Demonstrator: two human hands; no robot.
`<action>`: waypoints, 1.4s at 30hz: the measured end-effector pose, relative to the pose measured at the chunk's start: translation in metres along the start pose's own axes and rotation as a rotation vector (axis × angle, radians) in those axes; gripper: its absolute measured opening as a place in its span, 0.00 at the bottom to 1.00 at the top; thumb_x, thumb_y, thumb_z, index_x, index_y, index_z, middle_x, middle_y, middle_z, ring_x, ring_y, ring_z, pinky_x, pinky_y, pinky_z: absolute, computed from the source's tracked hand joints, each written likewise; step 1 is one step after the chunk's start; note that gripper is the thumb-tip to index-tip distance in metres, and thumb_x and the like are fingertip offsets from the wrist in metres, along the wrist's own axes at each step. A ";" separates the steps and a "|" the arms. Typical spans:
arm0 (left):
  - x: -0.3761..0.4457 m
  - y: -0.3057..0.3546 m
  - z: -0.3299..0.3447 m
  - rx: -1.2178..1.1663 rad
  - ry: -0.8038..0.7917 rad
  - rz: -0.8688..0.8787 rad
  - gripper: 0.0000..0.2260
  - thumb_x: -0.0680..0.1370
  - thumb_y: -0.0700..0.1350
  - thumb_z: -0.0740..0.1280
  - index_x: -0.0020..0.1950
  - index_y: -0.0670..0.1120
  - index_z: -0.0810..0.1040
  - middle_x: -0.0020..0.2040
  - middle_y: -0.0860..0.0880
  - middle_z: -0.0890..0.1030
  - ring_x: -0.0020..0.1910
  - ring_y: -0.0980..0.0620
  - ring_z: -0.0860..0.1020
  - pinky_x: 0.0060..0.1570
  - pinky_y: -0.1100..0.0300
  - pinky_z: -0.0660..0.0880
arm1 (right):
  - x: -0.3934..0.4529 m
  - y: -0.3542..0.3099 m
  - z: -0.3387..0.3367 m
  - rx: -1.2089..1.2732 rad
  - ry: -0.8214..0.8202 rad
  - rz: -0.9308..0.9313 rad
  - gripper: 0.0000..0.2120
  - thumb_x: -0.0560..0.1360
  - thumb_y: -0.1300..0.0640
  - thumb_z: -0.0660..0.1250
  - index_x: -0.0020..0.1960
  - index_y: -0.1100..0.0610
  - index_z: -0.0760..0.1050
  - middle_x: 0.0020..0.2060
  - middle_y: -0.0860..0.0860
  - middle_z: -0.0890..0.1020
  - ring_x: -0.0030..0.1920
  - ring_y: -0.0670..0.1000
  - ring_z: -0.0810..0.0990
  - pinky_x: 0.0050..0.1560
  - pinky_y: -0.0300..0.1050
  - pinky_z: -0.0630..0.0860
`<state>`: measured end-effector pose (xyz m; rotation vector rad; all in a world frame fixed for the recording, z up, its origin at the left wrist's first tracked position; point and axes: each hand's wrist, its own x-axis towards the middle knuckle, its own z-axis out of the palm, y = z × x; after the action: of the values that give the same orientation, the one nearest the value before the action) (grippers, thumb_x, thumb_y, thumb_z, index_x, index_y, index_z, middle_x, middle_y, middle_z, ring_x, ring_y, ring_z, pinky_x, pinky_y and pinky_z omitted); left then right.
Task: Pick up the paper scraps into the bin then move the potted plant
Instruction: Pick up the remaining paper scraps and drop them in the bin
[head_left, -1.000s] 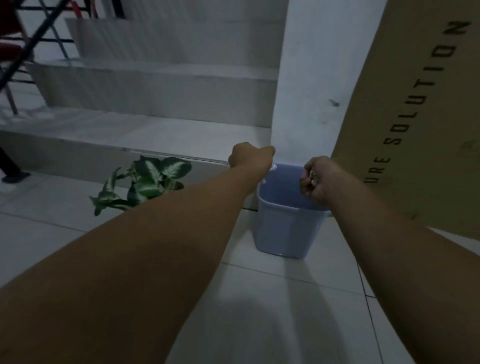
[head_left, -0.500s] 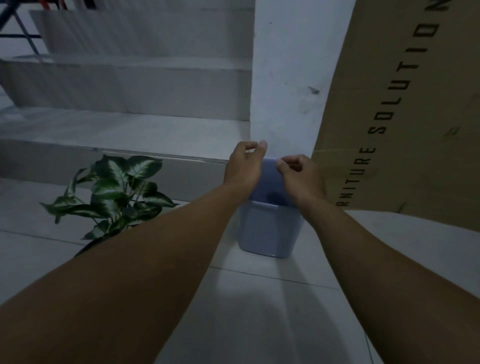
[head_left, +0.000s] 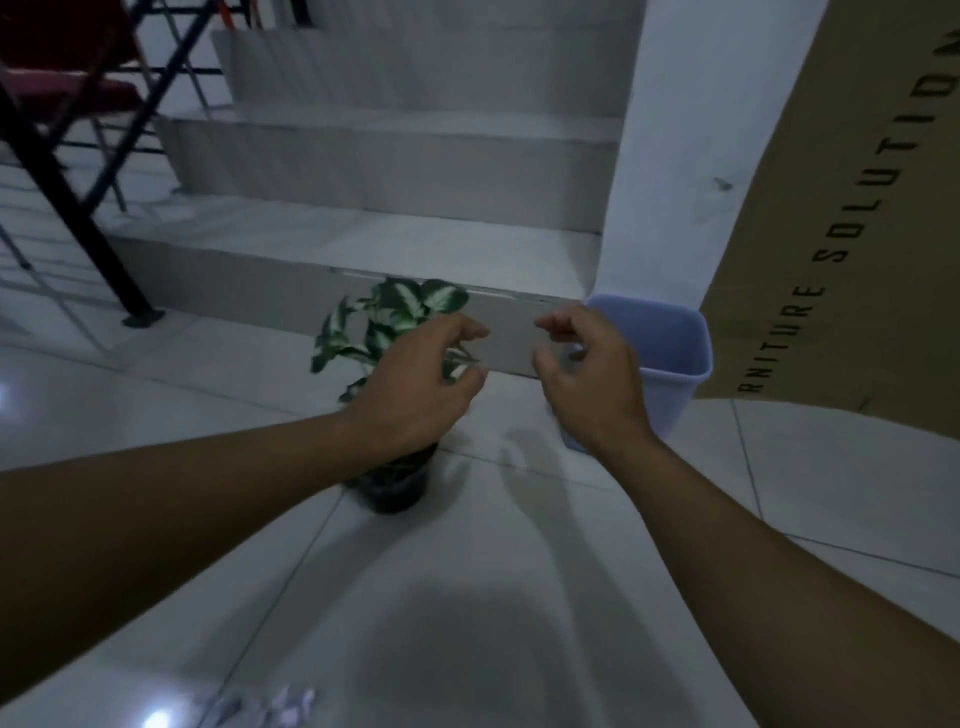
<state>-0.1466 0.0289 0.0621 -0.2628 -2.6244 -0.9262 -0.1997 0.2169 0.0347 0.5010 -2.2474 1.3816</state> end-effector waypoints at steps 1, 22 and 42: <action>-0.019 -0.007 -0.015 0.016 0.012 -0.009 0.16 0.79 0.47 0.68 0.67 0.48 0.77 0.63 0.54 0.80 0.61 0.59 0.76 0.59 0.67 0.70 | -0.012 -0.015 0.010 0.005 -0.019 -0.008 0.10 0.73 0.60 0.69 0.54 0.56 0.80 0.50 0.50 0.83 0.51 0.48 0.80 0.50 0.43 0.77; -0.335 -0.162 -0.034 -0.135 0.026 -0.491 0.20 0.81 0.52 0.65 0.73 0.53 0.72 0.70 0.55 0.74 0.68 0.59 0.72 0.69 0.52 0.71 | -0.281 -0.038 0.146 -0.090 -0.987 0.121 0.35 0.75 0.45 0.71 0.78 0.45 0.62 0.77 0.49 0.62 0.76 0.47 0.62 0.75 0.49 0.64; -0.380 -0.201 0.019 0.252 -0.033 -0.296 0.12 0.81 0.51 0.67 0.57 0.44 0.78 0.57 0.44 0.75 0.61 0.46 0.72 0.68 0.44 0.69 | -0.323 -0.031 0.208 -0.445 -0.799 -0.360 0.17 0.81 0.44 0.61 0.62 0.52 0.77 0.61 0.52 0.78 0.58 0.57 0.76 0.57 0.55 0.68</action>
<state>0.1427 -0.1358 -0.2104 0.1791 -2.8225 -0.6682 0.0466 0.0383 -0.2027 1.3882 -2.7471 0.4949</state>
